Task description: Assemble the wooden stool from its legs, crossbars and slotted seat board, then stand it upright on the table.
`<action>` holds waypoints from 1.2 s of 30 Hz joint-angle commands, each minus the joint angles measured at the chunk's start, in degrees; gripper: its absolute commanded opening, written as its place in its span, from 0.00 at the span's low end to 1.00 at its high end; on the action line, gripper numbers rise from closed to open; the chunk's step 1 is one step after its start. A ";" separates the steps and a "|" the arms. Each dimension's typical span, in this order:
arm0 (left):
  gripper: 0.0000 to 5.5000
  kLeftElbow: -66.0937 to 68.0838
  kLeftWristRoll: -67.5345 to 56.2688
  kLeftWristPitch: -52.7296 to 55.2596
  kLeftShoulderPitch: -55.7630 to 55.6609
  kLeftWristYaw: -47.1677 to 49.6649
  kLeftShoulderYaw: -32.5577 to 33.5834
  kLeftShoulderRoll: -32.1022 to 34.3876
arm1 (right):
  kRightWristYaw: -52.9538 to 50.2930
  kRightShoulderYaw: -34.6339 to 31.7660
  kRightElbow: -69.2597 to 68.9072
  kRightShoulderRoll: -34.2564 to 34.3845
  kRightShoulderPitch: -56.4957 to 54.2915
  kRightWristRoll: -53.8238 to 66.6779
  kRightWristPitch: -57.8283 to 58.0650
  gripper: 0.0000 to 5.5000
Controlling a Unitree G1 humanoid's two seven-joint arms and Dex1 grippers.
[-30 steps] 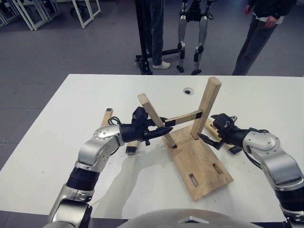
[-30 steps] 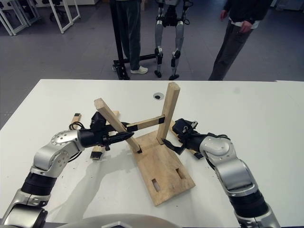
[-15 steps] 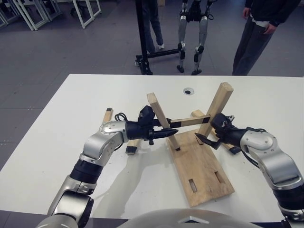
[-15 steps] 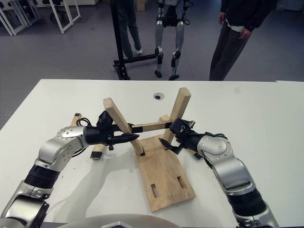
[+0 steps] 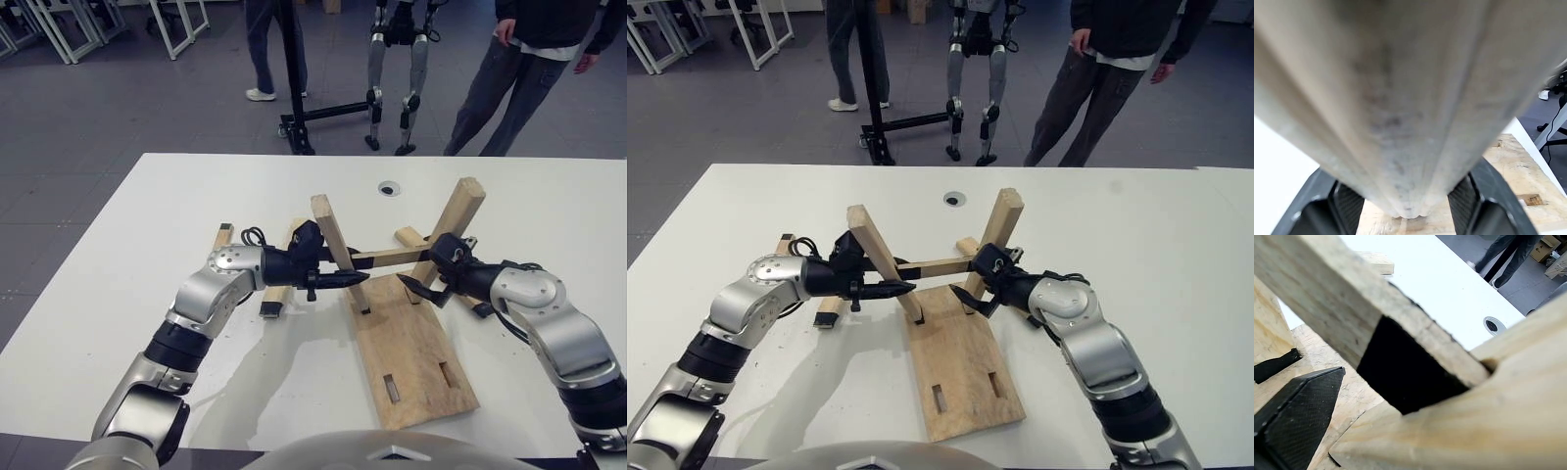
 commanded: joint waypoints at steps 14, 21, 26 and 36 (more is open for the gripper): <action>0.37 5.46 18.34 1.94 4.72 6.44 -13.93 6.69 | 8.71 0.68 -1.90 -12.24 5.50 -2.46 -3.24 0.86; 0.37 4.99 17.64 1.74 5.08 6.53 -13.69 7.32 | 16.17 -5.43 -1.84 -20.13 6.97 1.89 -2.47 0.86; 0.37 5.90 17.79 1.11 4.69 6.63 -13.29 7.51 | 14.40 -14.87 4.70 -22.81 2.20 1.67 -2.26 0.75; 0.37 6.40 18.10 0.40 4.64 7.18 -13.87 6.85 | -19.03 -26.23 1.26 15.06 4.35 5.02 21.12 0.46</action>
